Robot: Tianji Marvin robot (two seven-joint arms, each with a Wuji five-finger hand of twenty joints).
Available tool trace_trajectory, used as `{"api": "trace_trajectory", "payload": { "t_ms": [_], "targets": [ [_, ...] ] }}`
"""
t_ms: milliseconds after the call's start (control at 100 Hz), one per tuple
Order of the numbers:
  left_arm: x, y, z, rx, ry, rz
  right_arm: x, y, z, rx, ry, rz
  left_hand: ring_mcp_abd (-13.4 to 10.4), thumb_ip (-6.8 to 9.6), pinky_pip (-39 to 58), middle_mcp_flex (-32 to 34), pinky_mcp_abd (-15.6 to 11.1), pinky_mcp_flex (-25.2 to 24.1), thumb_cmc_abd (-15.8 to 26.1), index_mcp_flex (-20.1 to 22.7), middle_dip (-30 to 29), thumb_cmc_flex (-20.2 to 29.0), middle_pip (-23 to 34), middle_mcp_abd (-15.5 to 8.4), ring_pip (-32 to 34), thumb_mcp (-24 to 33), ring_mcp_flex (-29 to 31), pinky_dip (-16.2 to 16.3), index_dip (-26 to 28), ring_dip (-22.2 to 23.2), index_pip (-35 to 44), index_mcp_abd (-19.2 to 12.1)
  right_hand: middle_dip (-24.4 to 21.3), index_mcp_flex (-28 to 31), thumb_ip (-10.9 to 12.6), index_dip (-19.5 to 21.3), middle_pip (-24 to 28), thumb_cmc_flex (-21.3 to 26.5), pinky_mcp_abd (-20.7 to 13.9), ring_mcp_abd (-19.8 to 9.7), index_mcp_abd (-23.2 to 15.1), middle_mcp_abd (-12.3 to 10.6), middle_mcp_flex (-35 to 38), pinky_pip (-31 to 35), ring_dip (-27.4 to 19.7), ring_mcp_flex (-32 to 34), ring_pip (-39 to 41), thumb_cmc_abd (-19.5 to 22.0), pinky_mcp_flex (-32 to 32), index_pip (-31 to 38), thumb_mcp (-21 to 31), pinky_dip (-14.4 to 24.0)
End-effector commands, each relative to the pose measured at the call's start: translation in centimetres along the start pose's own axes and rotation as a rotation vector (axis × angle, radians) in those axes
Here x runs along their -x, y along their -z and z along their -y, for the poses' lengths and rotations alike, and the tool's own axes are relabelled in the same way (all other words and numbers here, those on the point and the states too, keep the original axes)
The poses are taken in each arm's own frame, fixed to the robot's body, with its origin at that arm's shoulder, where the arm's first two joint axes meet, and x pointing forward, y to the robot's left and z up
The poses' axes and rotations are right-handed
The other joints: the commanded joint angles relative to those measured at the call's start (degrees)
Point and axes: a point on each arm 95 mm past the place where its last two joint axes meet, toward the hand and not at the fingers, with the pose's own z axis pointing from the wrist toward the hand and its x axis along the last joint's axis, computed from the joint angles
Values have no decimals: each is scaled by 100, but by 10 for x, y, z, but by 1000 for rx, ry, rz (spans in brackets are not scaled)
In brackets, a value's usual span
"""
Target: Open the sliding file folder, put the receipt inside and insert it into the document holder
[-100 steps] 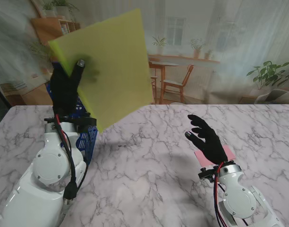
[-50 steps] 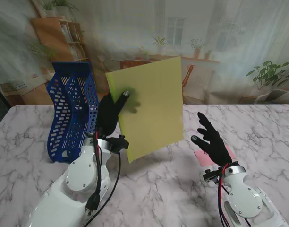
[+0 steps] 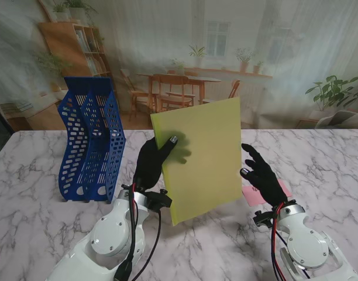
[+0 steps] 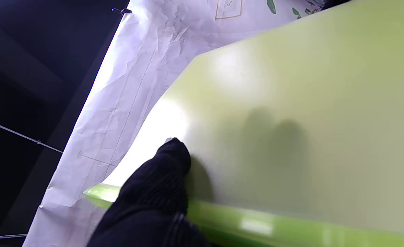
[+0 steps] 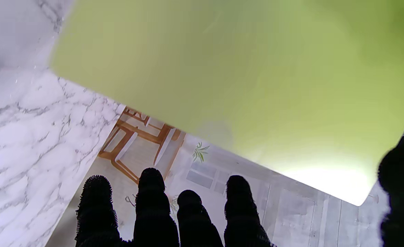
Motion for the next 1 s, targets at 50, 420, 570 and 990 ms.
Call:
{"api": "trace_trajectory", "payload": {
  "t_ms": [50, 420, 570, 990],
  "targets": [
    [8, 2, -6, 29, 22, 29, -2, -1, 4, -32, 13, -16, 346, 4, 192, 145, -204, 159, 183, 285, -23, 409, -86, 49, 87, 614, 103, 62, 165, -59, 119, -249, 199, 211, -132, 140, 148, -188, 2, -236, -855, -381, -167, -116, -62, -137, -273, -131, -112, 703, 62, 98],
    [13, -6, -9, 37, 28, 62, -9, 1, 6, -69, 21, -60, 355, 3, 197, 146, -205, 153, 175, 300, -23, 409, -97, 67, 89, 623, 110, 60, 160, -61, 65, -234, 1099, 1972, -95, 1511, 1962, 519, -149, -292, -1409, -91, -72, -159, -24, -129, -262, -729, -194, 3193, 131, 148],
    [12, -14, -8, 39, 43, 84, -14, 6, 4, -78, 24, -69, 373, -2, 191, 158, -190, 190, 163, 314, -24, 409, -99, 87, 92, 634, 123, 51, 154, -60, 49, -221, 1388, 2738, 117, 1761, 2413, 1663, -149, -206, -1363, 39, 289, -236, -10, 30, -232, -792, -204, 3568, -428, 84],
    [17, -33, -6, 71, 57, 157, -25, 7, 7, -60, -104, -100, 400, -21, 163, 153, -152, 210, 187, 349, -22, 409, -123, 66, 95, 615, 97, 23, 137, -31, -3, -266, 1643, 2991, -377, 1065, 2793, 3505, 409, -11, -1385, -105, 3145, 495, 337, 2086, 616, -333, 1211, 4827, 494, -22]
  ]
}}
